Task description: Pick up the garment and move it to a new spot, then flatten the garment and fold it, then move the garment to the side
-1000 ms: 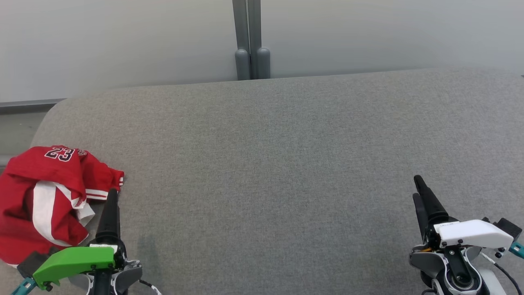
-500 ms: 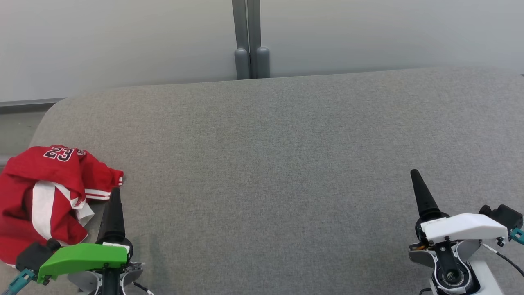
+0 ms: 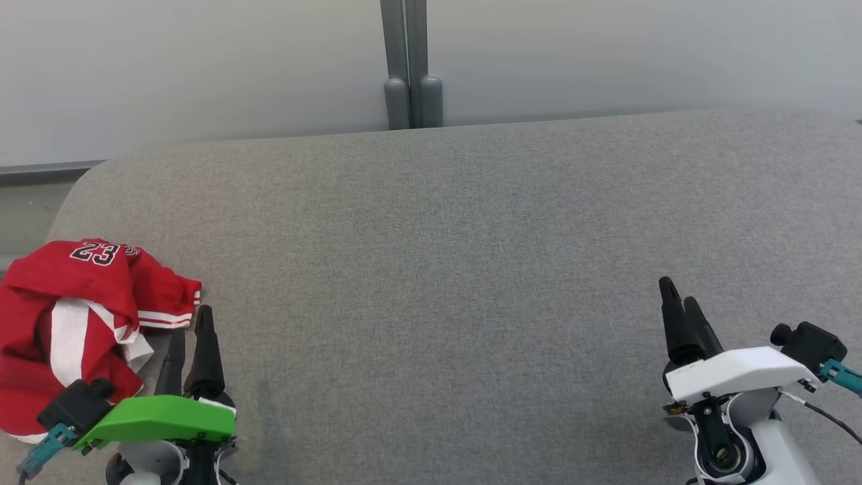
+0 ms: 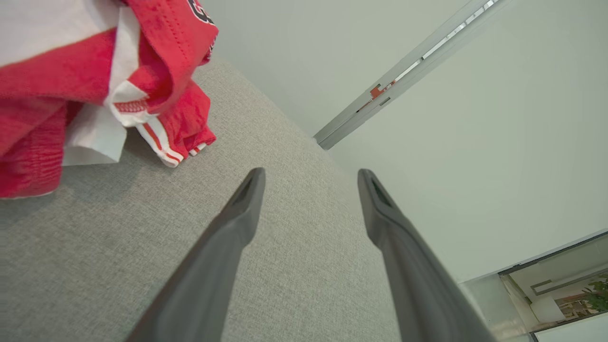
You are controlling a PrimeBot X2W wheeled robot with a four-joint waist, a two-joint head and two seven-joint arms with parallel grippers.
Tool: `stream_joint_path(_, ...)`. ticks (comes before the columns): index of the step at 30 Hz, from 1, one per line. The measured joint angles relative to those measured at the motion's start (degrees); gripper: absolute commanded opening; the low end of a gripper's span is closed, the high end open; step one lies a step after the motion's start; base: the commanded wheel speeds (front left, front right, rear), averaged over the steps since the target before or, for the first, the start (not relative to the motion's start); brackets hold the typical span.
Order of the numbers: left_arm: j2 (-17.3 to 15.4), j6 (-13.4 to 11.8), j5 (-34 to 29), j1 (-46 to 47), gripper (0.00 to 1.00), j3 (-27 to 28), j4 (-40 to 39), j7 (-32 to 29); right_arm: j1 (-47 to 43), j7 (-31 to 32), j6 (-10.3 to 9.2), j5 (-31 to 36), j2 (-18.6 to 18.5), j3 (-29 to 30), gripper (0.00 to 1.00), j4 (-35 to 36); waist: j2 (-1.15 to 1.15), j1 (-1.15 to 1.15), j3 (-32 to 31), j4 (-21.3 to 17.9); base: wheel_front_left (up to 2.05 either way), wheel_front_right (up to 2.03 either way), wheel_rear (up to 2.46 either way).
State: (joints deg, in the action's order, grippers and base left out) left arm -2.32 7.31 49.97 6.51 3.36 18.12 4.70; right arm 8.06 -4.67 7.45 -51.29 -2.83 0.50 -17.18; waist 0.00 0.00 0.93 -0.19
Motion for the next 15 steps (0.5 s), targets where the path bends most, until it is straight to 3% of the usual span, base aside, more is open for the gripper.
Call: stream_joint_path(15,-0.08,-1.26,-13.27,0.26,1.00,-0.65,1.11,2.49,0.80,-2.53,0.00,12.94,0.19,-1.15,1.00,-1.34,0.00,0.00,0.15,-0.17,0.00,0.00,0.00)
